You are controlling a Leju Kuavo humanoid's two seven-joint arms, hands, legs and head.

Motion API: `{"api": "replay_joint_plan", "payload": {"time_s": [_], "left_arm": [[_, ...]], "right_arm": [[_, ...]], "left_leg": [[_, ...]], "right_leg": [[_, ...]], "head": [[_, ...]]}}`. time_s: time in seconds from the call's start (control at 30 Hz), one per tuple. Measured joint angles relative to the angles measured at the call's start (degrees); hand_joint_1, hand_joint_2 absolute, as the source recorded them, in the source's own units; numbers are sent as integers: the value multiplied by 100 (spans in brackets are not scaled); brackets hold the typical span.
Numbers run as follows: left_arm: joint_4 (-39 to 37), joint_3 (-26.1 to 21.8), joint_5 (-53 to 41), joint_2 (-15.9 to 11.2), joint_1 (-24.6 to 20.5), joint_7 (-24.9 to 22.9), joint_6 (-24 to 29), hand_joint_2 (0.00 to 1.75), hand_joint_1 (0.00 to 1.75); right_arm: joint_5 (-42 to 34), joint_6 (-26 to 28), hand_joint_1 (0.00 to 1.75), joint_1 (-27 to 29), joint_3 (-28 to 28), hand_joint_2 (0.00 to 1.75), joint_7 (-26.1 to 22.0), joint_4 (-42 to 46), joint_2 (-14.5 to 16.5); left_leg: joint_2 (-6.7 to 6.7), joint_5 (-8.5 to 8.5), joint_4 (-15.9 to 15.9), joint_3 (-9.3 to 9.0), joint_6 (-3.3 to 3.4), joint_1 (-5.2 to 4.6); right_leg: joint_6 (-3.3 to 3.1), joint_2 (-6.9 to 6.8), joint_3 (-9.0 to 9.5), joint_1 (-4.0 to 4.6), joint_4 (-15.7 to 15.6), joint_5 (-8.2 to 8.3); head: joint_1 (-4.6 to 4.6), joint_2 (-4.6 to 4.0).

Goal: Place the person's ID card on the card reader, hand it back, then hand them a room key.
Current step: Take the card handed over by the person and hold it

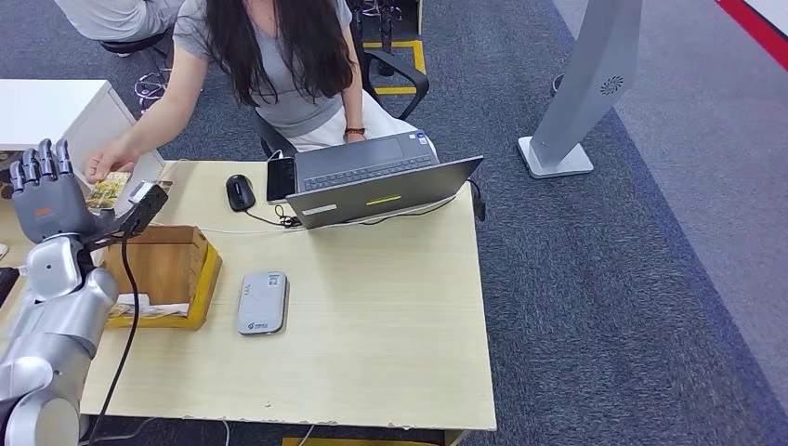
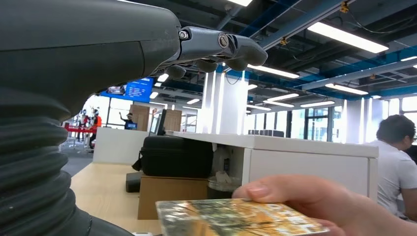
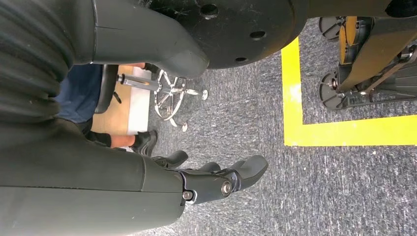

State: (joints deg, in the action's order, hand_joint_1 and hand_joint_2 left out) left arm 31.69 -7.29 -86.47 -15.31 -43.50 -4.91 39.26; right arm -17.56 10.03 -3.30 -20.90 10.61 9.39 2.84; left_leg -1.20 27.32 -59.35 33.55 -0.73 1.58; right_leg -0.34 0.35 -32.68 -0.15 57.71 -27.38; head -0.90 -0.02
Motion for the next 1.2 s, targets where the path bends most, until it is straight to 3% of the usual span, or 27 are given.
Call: {"api": "replay_joint_plan", "payload": {"time_s": [0.23,0.37,1.2], "left_arm": [[-19,1,1,7,36,10,2,175,0],[-32,-1,-6,39,90,79,5,175,175],[294,-1,335,345,423,752,50,175,175]], "right_arm": [[5,-4,0,5,-44,175,-39,-5,0],[45,-10,0,9,-80,175,-224,-5,0],[71,-17,0,18,-104,175,-193,-8,0]], "left_leg": [[0,0,0,0,0,0],[1,0,0,0,0,0],[4,0,0,2,0,0]], "right_leg": [[0,0,-1,0,0,0],[0,0,-1,0,0,0],[0,-3,-2,0,0,0]], "head": [[0,0],[0,0],[0,0]]}}
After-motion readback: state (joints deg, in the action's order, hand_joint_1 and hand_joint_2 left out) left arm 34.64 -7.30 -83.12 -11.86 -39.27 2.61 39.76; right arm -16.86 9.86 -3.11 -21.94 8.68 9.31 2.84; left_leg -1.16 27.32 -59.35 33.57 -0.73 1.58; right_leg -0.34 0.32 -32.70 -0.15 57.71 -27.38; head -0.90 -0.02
